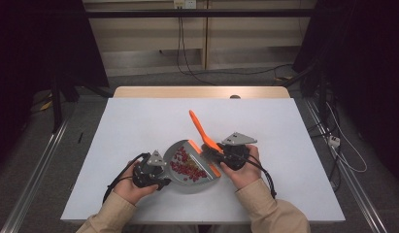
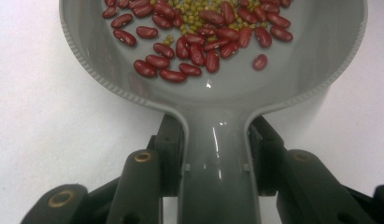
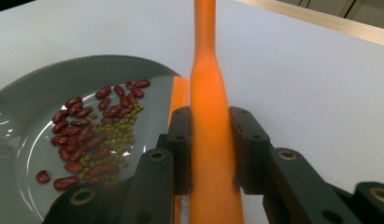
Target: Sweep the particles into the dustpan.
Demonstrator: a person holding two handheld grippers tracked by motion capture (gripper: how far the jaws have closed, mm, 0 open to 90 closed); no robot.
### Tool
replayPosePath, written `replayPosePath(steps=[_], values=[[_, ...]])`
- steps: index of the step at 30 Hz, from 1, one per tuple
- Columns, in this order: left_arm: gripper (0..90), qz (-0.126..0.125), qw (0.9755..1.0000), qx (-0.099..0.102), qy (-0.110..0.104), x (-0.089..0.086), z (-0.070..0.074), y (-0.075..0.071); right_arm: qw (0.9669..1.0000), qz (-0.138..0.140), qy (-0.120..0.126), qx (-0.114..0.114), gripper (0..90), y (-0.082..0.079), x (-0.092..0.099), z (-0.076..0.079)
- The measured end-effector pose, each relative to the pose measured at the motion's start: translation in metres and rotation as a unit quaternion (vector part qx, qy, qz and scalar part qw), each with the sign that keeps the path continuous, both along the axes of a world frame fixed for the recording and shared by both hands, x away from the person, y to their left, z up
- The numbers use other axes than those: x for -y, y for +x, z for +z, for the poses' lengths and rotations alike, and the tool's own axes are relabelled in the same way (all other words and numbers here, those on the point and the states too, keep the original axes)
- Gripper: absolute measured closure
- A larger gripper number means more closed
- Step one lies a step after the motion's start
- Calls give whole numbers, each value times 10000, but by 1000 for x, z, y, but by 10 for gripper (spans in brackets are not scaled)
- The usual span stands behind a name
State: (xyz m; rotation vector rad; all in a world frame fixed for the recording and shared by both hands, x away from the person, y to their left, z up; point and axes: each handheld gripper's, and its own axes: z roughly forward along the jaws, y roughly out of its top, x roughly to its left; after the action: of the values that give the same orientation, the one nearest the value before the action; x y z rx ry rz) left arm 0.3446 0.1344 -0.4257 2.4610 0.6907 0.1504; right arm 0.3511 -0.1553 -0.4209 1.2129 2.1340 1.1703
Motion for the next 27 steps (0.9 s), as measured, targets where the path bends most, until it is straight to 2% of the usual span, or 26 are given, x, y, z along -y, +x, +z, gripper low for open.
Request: replayPosePath(steps=[2,3,4,6,7,8,10,13,15,17,19,20,21,22,24,25,27], values=[[633,-12,10000,11,0,0,0,0,9998,52,199,-51,716,0,2,0],[633,-14,10000,4,-3,0,0,0,9999,23,101,-31,716,0,2,0],[633,-12,10000,-5,7,0,0,0,9999,20,125,-9,716,0,2,0],[633,17,10000,11,-20,0,0,0,9991,70,414,-113,716,1,3,1],[633,52,10000,44,23,0,0,0,9991,62,421,-72,716,1,3,2],[633,83,10000,37,-21,0,0,0,9991,65,424,-40,715,0,3,3],[633,23,10000,10,-53,-1,0,1,9990,75,449,-45,716,0,4,4],[633,56,10000,46,28,0,0,0,9998,50,212,26,715,1,1,4],[633,58,10000,14,-30,0,-1,0,9993,162,321,-83,715,1,-3,2],[632,26,10000,30,-3,0,0,0,9991,301,297,-25,715,-3,-10,4],[633,47,10000,8,-86,0,0,0,9979,456,442,-95,715,-6,-14,7],[633,63,10000,62,19,0,1,0,9978,491,447,-70,715,-7,-16,8],[633,37,10000,31,-59,-1,0,0,9981,493,375,13,715,-9,-17,10],[633,42,10000,43,-51,-1,0,0,9981,501,348,71,715,-9,-16,11],[633,101,9999,74,-79,-2,0,0,9982,418,425,94,715,-9,-12,14],[633,129,9999,115,13,-3,1,0,9983,375,436,132,715,-8,-9,15],[633,127,9998,99,-71,-6,1,1,9983,277,498,132,715,-7,-2,17]])
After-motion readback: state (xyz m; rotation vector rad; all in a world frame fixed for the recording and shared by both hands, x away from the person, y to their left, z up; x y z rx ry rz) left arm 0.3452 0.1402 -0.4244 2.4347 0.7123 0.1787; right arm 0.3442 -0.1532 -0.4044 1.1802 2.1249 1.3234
